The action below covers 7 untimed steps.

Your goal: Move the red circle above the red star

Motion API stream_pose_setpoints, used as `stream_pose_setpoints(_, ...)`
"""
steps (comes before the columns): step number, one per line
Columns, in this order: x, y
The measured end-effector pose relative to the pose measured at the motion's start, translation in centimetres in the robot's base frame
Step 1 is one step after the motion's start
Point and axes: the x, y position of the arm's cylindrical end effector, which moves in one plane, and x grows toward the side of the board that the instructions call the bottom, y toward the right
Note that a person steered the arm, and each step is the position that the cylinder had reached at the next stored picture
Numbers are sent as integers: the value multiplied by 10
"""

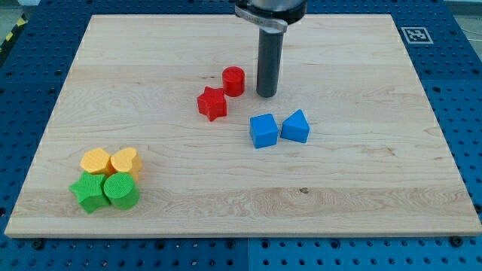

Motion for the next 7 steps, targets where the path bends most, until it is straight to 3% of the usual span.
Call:
stream_pose_setpoints(3,2,-69)
stream_pose_setpoints(7,37,-55)
